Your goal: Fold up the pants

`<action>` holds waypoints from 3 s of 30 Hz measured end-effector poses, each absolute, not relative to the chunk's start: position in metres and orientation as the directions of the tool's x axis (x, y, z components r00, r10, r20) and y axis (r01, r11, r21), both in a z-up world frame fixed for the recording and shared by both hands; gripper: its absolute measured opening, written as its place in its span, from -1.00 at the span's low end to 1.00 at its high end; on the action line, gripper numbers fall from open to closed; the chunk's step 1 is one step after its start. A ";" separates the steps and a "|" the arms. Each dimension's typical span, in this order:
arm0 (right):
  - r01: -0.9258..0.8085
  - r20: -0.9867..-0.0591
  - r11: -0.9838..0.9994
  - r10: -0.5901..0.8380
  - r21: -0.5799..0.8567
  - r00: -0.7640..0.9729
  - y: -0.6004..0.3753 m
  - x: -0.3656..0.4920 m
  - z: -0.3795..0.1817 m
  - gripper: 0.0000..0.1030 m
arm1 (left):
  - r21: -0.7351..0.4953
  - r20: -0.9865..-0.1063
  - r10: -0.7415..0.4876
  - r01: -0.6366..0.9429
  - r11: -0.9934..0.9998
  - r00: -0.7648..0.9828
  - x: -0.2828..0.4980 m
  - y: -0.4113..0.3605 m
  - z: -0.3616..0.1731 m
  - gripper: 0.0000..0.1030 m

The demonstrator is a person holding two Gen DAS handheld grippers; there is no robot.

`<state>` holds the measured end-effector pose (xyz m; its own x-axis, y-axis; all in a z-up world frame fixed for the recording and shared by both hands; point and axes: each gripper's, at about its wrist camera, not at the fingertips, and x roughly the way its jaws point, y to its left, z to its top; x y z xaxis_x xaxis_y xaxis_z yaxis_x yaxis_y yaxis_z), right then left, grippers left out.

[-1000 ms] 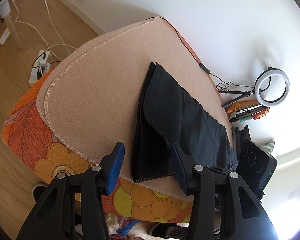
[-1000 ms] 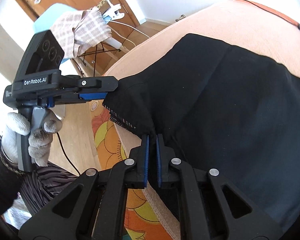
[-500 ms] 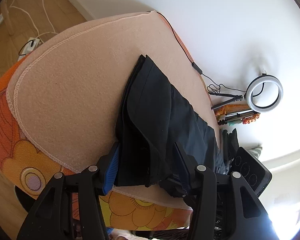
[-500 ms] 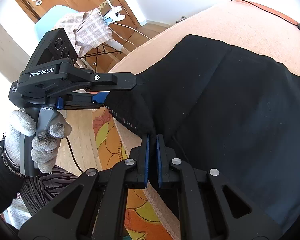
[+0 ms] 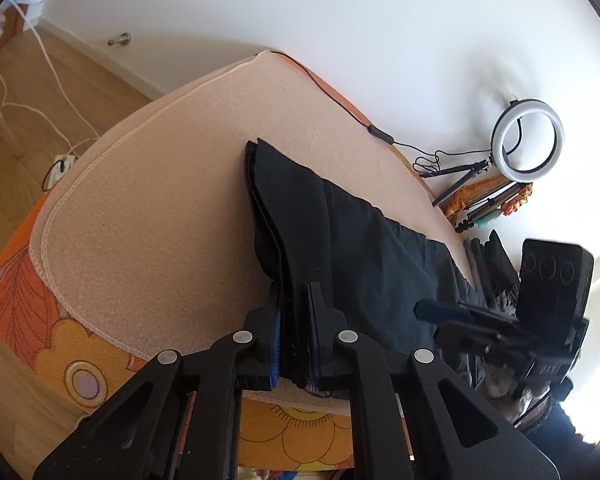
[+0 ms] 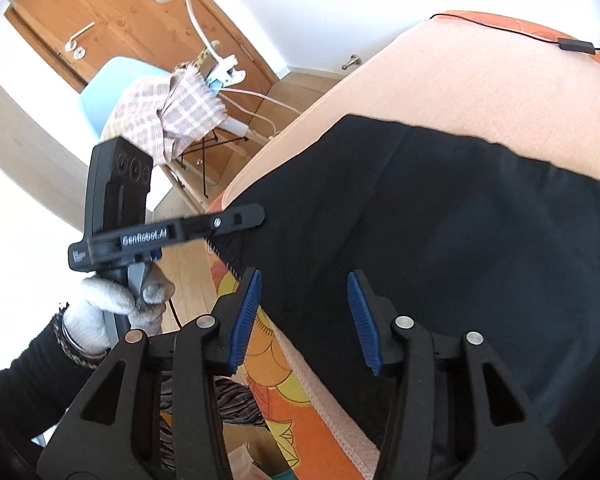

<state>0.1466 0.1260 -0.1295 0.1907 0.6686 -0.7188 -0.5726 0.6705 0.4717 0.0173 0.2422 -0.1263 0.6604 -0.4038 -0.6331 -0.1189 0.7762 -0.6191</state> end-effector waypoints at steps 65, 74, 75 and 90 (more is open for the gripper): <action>-0.241 -0.786 0.928 0.368 0.283 0.497 -0.035 0.179 -0.025 -0.91 | -0.595 -0.469 -0.751 0.463 0.658 0.465 0.104 0.027 -0.058 -0.87; -0.171 -0.782 0.942 0.336 0.290 0.525 -0.110 0.156 -0.022 -0.91 | -0.614 -0.463 -0.800 0.513 0.600 0.382 0.130 -0.061 -0.056 -0.87; -0.164 -0.782 0.942 0.335 0.293 0.526 -0.119 0.154 -0.022 -0.91 | -0.618 -0.462 -0.805 0.517 0.593 0.371 0.132 -0.068 -0.058 -0.87; -0.056 -0.786 0.944 0.302 0.324 0.539 -0.234 0.122 -0.042 -0.91 | -0.531 -0.538 -0.799 0.627 0.570 0.270 0.130 -0.185 -0.065 -0.87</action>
